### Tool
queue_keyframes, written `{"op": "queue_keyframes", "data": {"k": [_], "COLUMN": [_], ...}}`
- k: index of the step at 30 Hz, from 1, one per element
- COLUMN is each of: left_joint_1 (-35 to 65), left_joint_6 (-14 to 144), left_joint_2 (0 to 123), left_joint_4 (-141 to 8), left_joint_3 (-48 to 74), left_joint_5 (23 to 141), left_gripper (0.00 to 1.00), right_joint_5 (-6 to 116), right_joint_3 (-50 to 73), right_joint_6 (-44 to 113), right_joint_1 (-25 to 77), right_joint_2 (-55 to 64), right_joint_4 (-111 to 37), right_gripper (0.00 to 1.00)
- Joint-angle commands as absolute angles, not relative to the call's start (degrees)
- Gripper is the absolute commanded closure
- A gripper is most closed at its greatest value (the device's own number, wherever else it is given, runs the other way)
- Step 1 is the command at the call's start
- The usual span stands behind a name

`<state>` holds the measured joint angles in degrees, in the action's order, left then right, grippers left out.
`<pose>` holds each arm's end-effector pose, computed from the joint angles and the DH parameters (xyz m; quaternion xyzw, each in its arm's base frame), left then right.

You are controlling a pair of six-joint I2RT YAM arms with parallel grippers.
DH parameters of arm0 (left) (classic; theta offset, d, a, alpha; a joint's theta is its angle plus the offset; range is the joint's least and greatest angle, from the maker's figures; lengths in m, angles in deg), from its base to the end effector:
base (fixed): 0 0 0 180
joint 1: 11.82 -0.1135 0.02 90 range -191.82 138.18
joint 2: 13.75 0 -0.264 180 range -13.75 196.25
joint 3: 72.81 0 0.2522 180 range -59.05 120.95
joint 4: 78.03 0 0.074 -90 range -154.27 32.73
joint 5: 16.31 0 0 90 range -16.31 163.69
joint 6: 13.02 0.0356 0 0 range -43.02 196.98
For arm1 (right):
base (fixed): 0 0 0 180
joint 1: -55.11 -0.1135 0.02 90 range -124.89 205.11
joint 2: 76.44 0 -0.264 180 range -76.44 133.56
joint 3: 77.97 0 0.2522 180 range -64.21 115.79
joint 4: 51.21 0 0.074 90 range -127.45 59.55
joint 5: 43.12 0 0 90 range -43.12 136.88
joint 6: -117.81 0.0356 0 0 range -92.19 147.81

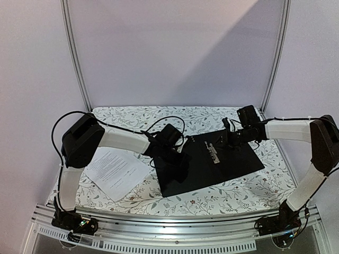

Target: Put the files into the folder

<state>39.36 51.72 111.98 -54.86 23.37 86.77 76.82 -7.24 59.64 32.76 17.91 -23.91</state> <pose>0.2817 -0.3630 0.1170 0.2466 0.9092 -0.2812 0.1827 0.3051 0.1447 0.1943 -0.0109 0.9144 0.3639 0.1768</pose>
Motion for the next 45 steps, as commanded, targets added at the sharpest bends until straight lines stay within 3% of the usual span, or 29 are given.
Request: {"op": "queue_keyframes", "data": {"k": [1, 4, 11, 14, 15, 16, 22, 29, 34, 45], "left_joint_1": [40.82, 41.53, 42.72, 42.67, 42.67, 42.67, 42.58, 42.5, 41.96, 41.31], "left_joint_6": [55.79, 58.53, 65.61, 67.5, 68.01, 68.16, 69.4, 69.44, 67.2, 64.21], "left_joint_2": [113.36, 111.59, 103.31, 96.86, 95.01, 93.5, 88.93, 83.33, 83.76, 79.79], "left_joint_4": [-48.25, -48.79, -53.61, -57.66, -58.29, -58.91, -51.03, -56.75, -54.47, -59.85], "left_joint_3": [22.64, 22.95, 21.15, 18.32, 17.53, 16.97, 20.03, 11.35, 11.52, 6.09], "left_joint_5": [80.66, 78.51, 74.18, 71.15, 70.28, 69.04, 64.3, 55.21, 52.68, 46.18], "left_gripper": [0.9, 0.86, 0.56, 0.29, 0.06, 0.01, 0.0, 0.01, 0.0, 0.0], "right_joint_5": [77.13, 71.48, 58.16, 52.89, 52.38, 51.68, 42.1, 38.0, 36.21, 34.0], "right_joint_3": [-7.11, -7.17, -8.65, -8.59, -8.52, -8.47, -8.13, -7.43, -7.2, -15.44], "right_joint_6": [59.28, 57.44, 54.07, 53.36, 53.31, 53.21, 50.5, 49.63, 48.95, 50.45], "right_joint_1": [33.01, 33.0, 33.13, 34.08, 34.86, 35.64, 41.0, 45.23, 45.53, 45.53], "right_joint_2": [17.09, 16.53, 15.58, 15.96, 16.1, 16.32, 16.72, 20.08, 22.44, 21.28], "right_joint_4": [-22.94, -20.57, -18.39, -18.16, -18.05, -18.01, -15.66, -15.16, -13.78, -17.37], "right_gripper": [0.78, 0.72, 0.57, 0.49, 0.47, 0.45, 0.31, 0.3, 0.3, 0.29]}}
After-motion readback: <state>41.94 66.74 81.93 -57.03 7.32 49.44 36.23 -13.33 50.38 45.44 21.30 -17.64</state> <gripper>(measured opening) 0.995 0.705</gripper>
